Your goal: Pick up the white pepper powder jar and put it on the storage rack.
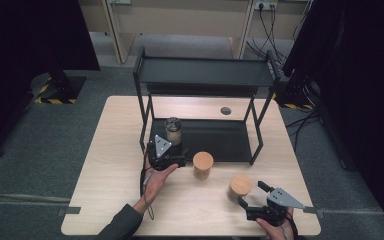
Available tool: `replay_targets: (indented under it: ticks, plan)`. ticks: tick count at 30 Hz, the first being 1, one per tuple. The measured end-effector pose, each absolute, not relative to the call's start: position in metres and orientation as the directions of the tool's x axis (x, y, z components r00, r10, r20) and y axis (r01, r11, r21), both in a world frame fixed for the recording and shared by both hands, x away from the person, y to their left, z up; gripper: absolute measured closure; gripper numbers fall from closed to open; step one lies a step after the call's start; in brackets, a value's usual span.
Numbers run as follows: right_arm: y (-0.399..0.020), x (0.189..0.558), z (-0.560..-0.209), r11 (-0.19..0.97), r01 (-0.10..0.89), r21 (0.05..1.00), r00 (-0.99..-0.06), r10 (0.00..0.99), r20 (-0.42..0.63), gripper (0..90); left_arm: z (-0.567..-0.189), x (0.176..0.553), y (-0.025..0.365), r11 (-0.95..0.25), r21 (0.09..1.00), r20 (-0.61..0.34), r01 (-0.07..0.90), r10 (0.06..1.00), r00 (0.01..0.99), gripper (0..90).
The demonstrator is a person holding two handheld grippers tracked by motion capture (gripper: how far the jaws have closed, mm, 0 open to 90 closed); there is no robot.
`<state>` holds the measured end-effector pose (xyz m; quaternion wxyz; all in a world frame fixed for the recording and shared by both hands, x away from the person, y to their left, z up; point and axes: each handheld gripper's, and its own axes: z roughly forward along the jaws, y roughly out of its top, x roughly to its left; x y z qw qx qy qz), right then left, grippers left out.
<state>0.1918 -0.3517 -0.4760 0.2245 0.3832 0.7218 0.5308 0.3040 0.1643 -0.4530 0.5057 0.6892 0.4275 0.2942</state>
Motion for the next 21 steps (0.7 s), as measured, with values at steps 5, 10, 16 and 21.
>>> replay_targets:
  ticks: [5, 10, 16, 21]
  plan:
    - [-0.352, 0.192, -0.476, 0.142, 0.315, 0.938, -0.605, 0.792, 0.084, 1.8, -0.453, 0.297, 0.166, -0.125, 0.951, -0.025, 0.283, 0.882, 0.471, 2.6]
    - [-0.352, 0.192, -0.476, 0.142, 0.315, 0.938, -0.605, 0.792, 0.083, 1.7, -0.455, 0.294, 0.168, -0.121, 0.952, -0.027, 0.282, 0.882, 0.471, 2.6]
    - [-0.352, 0.192, -0.476, 0.143, 0.315, 0.938, -0.606, 0.791, 0.082, 1.7, -0.458, 0.289, 0.170, -0.118, 0.953, -0.030, 0.279, 0.880, 0.474, 2.6]
    - [-0.352, 0.192, -0.476, 0.143, 0.315, 0.938, -0.606, 0.791, 0.083, 1.7, -0.459, 0.285, 0.172, -0.118, 0.953, -0.031, 0.278, 0.877, 0.479, 2.6]
